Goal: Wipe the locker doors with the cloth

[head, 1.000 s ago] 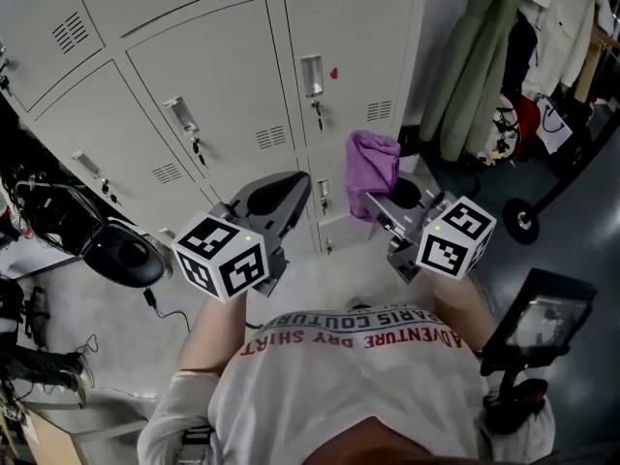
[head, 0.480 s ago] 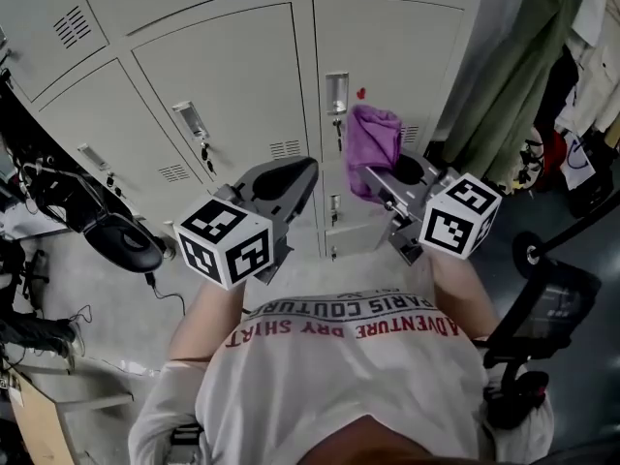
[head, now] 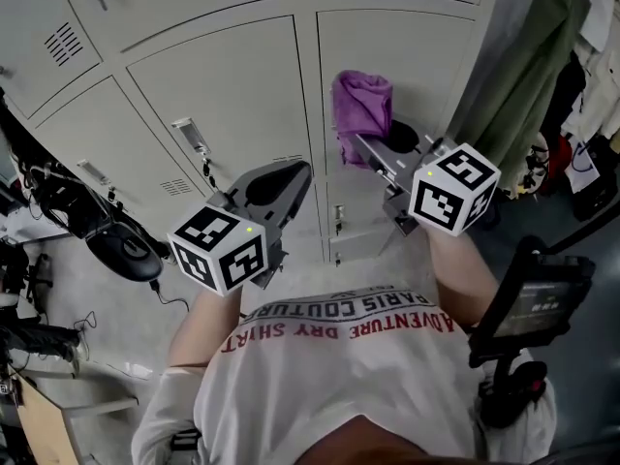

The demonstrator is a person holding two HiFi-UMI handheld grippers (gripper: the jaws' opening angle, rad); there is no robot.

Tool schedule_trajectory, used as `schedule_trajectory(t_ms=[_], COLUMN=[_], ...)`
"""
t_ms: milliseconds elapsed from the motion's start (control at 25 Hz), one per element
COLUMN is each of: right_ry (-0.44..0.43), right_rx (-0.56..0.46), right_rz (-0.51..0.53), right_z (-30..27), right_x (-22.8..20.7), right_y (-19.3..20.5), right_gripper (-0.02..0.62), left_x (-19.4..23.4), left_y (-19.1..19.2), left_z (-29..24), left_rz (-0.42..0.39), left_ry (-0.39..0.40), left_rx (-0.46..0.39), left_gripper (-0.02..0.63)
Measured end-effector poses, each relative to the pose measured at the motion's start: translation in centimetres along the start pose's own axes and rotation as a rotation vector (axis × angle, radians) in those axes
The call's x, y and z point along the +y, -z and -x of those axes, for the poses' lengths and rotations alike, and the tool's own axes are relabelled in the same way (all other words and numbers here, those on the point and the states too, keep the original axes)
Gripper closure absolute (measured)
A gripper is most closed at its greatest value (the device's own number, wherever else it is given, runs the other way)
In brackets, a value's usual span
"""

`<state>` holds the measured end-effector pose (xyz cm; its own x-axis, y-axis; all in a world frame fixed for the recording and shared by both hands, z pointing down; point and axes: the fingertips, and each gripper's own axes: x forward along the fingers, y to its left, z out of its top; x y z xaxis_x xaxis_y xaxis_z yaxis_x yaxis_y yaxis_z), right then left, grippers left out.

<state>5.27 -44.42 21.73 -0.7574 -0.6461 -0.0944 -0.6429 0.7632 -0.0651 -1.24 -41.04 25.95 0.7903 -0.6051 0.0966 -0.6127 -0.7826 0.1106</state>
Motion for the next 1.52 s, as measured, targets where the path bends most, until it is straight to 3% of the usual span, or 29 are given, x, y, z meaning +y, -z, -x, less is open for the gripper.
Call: schedule_trajectory(t_ms=[200, 320, 800, 1160, 1520], right_ry=[0.05, 0.068, 0.13, 0.15, 0.242], right_rx=[-0.068, -0.103, -0.079, -0.069, -0.062], right_rz=[0.123, 0.141, 0.198, 0.193, 0.185], right_z=[-2.6, -4.3, -8.4, -6.9, -3.5], right_x=[-2.1, -3.2, -5.2, -6.6, -10.3], right_y=[-3.9, -5.3, -5.4, -5.4, -5.4], right_gripper=[0.531, 0.531, 0.529, 0.528, 0.528], left_x=[1.4, 2.2, 3.2, 2.4, 1.2], left_y=[0.3, 0.9, 0.8, 0.5, 0.1], left_z=[-0.4, -0.7, -1.2, -2.2, -4.1], left_rz=[0.007, 0.015, 0.026, 0.035, 0.031], left_ry=[-0.02, -0.03, -0.056, -0.058, -0.007], left_rx=[0.006, 0.018, -0.005, -0.02, -0.022], left_gripper=[0.604, 0.604, 0.603, 0.603, 0.604])
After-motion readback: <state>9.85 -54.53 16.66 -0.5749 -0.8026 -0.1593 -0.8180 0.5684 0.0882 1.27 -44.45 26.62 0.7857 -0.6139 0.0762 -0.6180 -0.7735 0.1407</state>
